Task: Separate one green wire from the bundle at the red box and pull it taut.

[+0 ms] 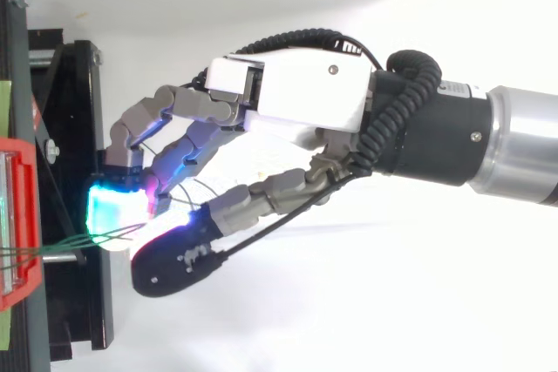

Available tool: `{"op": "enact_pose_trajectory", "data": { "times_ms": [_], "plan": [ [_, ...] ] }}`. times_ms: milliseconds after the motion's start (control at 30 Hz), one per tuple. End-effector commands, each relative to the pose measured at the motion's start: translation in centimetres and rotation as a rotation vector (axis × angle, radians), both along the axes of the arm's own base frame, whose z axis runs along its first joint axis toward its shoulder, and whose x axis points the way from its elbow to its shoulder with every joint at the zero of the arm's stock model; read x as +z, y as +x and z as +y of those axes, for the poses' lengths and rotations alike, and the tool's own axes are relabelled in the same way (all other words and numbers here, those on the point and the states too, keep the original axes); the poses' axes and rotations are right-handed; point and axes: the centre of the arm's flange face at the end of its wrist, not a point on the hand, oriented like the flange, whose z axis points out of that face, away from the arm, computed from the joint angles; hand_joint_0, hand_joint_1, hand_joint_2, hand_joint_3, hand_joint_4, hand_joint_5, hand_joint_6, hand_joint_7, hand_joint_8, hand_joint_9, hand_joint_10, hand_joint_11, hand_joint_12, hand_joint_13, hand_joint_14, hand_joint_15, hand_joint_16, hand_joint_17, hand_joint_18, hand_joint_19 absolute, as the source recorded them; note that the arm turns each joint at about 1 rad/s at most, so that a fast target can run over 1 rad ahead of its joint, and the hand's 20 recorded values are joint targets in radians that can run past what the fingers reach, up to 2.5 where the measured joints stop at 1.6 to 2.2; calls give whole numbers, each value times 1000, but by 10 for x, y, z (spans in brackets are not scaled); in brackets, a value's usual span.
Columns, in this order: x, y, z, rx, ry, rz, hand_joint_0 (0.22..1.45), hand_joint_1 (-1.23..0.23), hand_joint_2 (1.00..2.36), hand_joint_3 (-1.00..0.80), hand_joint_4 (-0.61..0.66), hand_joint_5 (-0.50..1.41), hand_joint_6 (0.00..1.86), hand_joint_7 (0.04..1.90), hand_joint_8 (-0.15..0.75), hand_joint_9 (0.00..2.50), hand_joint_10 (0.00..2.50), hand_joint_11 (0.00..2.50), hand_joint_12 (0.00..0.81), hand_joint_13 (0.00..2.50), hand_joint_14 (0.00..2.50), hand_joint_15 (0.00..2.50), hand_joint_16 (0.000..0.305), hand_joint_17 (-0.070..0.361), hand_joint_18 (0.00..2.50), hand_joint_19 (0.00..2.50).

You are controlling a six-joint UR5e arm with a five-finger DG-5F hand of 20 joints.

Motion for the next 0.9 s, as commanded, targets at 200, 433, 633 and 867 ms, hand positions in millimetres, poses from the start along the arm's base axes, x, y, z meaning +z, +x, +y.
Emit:
{"op": "enact_pose_trajectory", "data": {
  "times_ms": [200,433,633,867],
  "plan": [
    [11,2,0,1,14,-6,621,-861,1000,-500,83,-165,937,820,232,881,20,603,310,724,17,424,45,100,670,474],
    [16,-1,0,7,22,34,563,-737,1000,-500,97,-163,936,791,235,892,20,600,315,723,17,428,46,104,659,483],
    [17,-2,1,6,34,47,607,-675,1007,-428,58,-164,929,839,234,894,20,596,311,720,19,435,45,102,646,495],
    [17,-2,1,5,40,46,661,-809,1015,-329,-18,-168,937,860,235,880,18,599,313,725,17,434,45,102,659,482]
  ]
}}
